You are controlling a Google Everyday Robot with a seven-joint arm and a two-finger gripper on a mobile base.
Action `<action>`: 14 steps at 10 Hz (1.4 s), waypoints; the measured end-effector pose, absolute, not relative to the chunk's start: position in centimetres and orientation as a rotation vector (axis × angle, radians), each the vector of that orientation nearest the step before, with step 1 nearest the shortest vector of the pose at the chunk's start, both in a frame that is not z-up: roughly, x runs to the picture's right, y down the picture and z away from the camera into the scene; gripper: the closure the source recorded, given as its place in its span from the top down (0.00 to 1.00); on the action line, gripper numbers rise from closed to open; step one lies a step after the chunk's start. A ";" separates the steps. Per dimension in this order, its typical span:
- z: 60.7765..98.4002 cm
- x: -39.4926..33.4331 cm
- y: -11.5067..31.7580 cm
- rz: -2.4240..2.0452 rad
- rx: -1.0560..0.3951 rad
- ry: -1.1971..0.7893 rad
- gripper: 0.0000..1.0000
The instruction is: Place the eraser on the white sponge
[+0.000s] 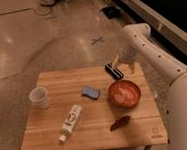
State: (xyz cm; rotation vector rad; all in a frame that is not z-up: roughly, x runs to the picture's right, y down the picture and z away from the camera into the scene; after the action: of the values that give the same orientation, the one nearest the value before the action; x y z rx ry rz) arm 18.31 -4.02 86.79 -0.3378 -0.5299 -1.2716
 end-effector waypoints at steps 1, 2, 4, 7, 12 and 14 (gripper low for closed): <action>88.3 18.8 -4.4 -1.320 -0.289 -0.523 0.73; 89.3 19.2 -4.8 -1.354 -0.254 -0.508 0.73; 91.1 20.2 -5.8 -1.406 -0.197 -0.470 0.73; 94.0 20.9 -6.3 -1.468 -0.106 -0.410 0.73; 97.1 18.9 -3.9 -1.467 -0.019 -0.434 0.73; 98.3 18.8 -3.5 -1.482 -0.010 -0.412 0.73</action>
State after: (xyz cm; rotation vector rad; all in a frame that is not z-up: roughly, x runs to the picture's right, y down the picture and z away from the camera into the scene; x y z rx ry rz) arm 18.75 -3.52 98.27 -0.0100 -0.4123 -1.4820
